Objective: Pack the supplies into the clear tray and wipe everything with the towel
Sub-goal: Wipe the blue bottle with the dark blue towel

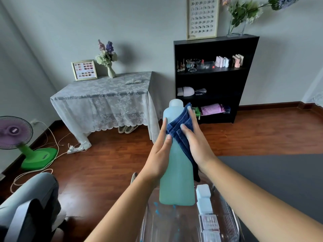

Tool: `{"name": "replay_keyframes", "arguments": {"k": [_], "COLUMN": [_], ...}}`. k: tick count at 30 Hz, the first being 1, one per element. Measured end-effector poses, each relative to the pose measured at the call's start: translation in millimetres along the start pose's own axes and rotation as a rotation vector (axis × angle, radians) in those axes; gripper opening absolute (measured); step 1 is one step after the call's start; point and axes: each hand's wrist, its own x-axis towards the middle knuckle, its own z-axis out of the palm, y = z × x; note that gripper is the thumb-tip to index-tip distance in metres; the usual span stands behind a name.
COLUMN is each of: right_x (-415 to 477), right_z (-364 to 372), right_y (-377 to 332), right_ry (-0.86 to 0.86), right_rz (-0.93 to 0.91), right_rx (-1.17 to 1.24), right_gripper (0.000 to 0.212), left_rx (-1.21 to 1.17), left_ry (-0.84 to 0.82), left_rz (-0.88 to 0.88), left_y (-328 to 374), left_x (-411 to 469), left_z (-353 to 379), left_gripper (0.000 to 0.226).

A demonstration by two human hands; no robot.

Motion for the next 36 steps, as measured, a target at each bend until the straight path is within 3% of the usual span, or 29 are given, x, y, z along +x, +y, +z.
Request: {"name": "replay_keyframes", "arguments": {"k": [4,8,13,16,23,27,31,36], "right_x": [-9,-20,-60,-103,-110,-82,-26,-9], "right_z": [2,3,8,16,21,19,-1,-7], "right_y": [3,-6,-10,1,3,2,-17,-24], "right_ry": [-0.061,-0.153,-0.208,-0.246,-0.139,-0.039,-0.006,-0.154], "right_rz": [0.007,-0.034,-0.035,-0.109,-0.173,-0.206,-0.17,-0.123], "right_rx": [-0.139,-0.146,-0.225,-0.25,-0.285,-0.29,-0.188,0.092], "right_gripper": [0.056,0.051,0.049,0.055,0.053,0.053,0.051,0.051], "left_rx": [-0.135,-0.074,-0.339,-0.294,0.008,-0.163,-0.339,-0.339], "left_ry": [-0.043,0.063,0.037,0.058,0.079,-0.083,-0.203,-0.084], "left_rz": [-0.105,-0.15,-0.112,-0.079,-0.063,-0.116,-0.073,-0.059], "left_y": [-7,-3,-6,1,12,12,6,9], "left_x": [-5,8,-4,-1,2,-5,-17,-20], "left_z": [-7,-4,-13,-18,-12,-14,-2,3], "left_gripper": [0.041,0.045,0.05,0.05,0.038,0.046,0.045,0.053]}}
